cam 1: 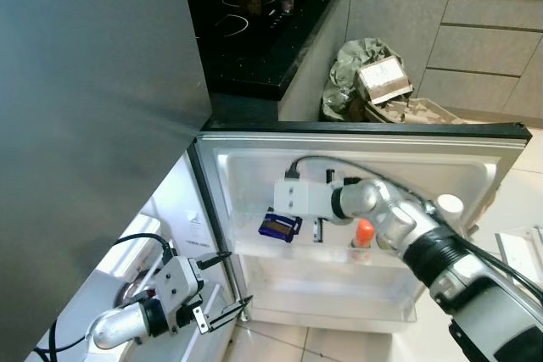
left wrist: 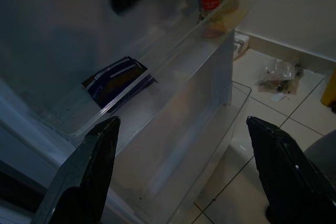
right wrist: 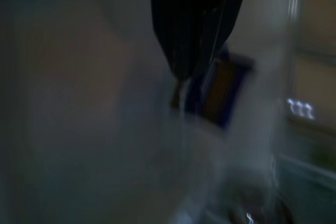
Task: Restocking fridge
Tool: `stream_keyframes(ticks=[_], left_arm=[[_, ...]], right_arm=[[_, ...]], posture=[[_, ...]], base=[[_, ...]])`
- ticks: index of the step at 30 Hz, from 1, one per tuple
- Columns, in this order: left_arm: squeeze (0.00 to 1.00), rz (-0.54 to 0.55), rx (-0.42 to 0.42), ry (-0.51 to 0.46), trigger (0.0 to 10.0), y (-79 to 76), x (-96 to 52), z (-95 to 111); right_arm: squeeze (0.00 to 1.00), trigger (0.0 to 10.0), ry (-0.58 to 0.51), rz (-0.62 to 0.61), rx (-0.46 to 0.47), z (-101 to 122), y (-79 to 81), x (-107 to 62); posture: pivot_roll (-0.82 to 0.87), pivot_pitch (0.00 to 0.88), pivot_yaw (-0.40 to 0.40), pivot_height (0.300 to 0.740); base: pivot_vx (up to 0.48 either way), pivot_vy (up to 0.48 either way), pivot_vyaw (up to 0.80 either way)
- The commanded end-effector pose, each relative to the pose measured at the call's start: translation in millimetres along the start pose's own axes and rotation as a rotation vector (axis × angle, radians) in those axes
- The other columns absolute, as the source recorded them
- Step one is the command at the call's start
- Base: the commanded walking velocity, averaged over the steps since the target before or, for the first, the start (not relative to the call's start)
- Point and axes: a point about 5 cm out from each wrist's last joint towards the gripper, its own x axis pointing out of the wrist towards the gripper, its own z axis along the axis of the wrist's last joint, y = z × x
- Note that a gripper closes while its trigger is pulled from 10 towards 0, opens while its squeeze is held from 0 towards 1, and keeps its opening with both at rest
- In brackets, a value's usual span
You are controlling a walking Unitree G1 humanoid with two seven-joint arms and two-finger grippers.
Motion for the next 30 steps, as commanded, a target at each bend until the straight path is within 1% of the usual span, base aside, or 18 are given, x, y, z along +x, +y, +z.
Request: stream_keyframes(ticks=[1, 2, 4, 6, 9, 13, 14, 15, 16, 17, 18, 20, 22, 23, 26, 27, 29, 30], left_arm=[[0.0, -0.012, 0.015, 0.021, 10.0, 1.6, -2.6, 0], [0.0, -0.012, 0.015, 0.021, 10.0, 1.6, -2.6, 0], [0.0, -0.012, 0.016, 0.021, 10.0, 2.1, -2.6, 0], [0.0, -0.012, 0.016, 0.021, 10.0, 2.1, -2.6, 0], [0.0, -0.013, 0.016, 0.02, 10.0, 2.3, -2.5, 0], [0.0, -0.014, 0.015, 0.02, 10.0, 2.6, -2.7, 0], [0.0, -0.016, 0.015, 0.021, 10.0, 2.6, -2.7, -1], [0.0, -0.016, 0.015, 0.021, 10.0, 2.6, -2.7, -1], [0.0, -0.016, 0.015, 0.022, 10.0, 2.7, -2.8, -1], [0.0, -0.016, 0.015, 0.022, 10.0, 2.7, -2.8, -1], [0.0, -0.017, 0.016, 0.023, 10.0, 3.0, -3.0, -1], [0.0, -0.017, 0.016, 0.023, 10.0, 3.0, -3.0, -1], [0.0, -0.017, 0.018, 0.026, 10.0, 4.0, -3.5, -2], [0.0, -0.017, 0.018, 0.026, 10.0, 4.0, -3.5, -2], [0.0, -0.019, 0.021, 0.029, 10.0, 5.0, -3.4, -3], [0.0, -0.019, 0.021, 0.029, 10.0, 5.0, -3.4, -3], [0.0, -0.02, 0.022, 0.029, 10.0, 5.4, -3.2, -3], [0.0, -0.02, 0.022, 0.029, 10.0, 5.4, -3.2, -3]], right_arm=[[0.0, 10.0, -0.141, 0.101, 0.088, 7, 9.2, -9.5], [0.0, 10.0, -0.141, 0.101, 0.088, 7, 9.2, -9.5], [0.0, 10.0, -0.252, 0.202, 0.151, 11, 19.7, -23.3], [0.0, 10.0, -0.252, 0.202, 0.151, 11, 19.7, -23.3], [0.0, 10.0, -0.351, 0.32, 0.197, 11, 34.1, -40.7], [0.0, 10.0, -0.405, 0.413, 0.252, 6, 47.9, -58.4], [0.0, 10.0, -0.386, 0.447, 0.285, -4, 57.0, -64.7], [0.0, 10.0, -0.386, 0.447, 0.285, -4, 57.0, -64.7], [0.0, 10.0, -0.359, 0.486, 0.33, -16, 69.0, -70.2], [0.0, 10.0, -0.359, 0.486, 0.33, -16, 69.0, -70.2], [0.0, 10.0, -0.333, 0.522, 0.389, -30, 81.8, -76.7], [0.0, 10.0, -0.333, 0.522, 0.389, -30, 81.8, -76.7], [0.0, 10.0, -0.265, 0.559, 0.49, -54, 102.1, -88.5], [0.0, 10.0, -0.265, 0.559, 0.49, -54, 102.1, -88.5], [0.0, 10.0, -0.042, 0.579, 0.632, -101, 131.7, -104.6], [0.0, 10.0, -0.042, 0.579, 0.632, -101, 131.7, -104.6], [0.0, 10.0, 0.096, 0.585, 0.695, -124, 148.6, -112.8], [0.0, 10.0, 0.096, 0.585, 0.695, -124, 148.6, -112.8]], posture=[[-0.02, 0.0, -0.017, 0.74], [-0.02, 0.0, -0.017, 0.74], [-0.02, 0.0, -0.016, 0.74], [-0.02, 0.0, -0.016, 0.74], [-0.02, 0.0, -0.015, 0.74], [-0.03, 0.0, -0.011, 0.74], [-0.03, 0.0, -0.011, 0.74], [-0.03, 0.0, -0.011, 0.74], [-0.03, 0.0, -0.007, 0.74], [-0.03, 0.0, -0.007, 0.74], [-0.03, 0.0, -0.002, 0.74], [-0.03, 0.0, -0.002, 0.74], [-0.03, 0.0, 0.003, 0.74], [-0.03, 0.0, 0.003, 0.74], [-0.03, 0.0, 0.001, 0.74], [-0.03, 0.0, 0.001, 0.74], [-0.03, 0.0, 0.002, 0.74], [-0.03, 0.0, 0.002, 0.74]], base=[[0.0, 0.0, 0.0], [0.0, 0.0, 0.0], [0.0, 0.0, 0.0], [0.0, 0.0, 0.0], [0.0, 0.0, 0.0], [0.0, 0.0, 0.0], [0.0, 0.0, 0.0], [0.0, 0.0, 0.0], [0.0, 0.0, 0.0], [0.0, 0.0, 0.0], [0.0, 0.0, 0.0], [0.0, 0.0, 0.0], [0.0, 0.0, 0.0], [0.0, 0.0, 0.0], [0.0, 0.0, 0.0], [0.0, 0.0, 0.0], [0.0, 0.0, 0.0], [0.0, 0.0, 0.0]])
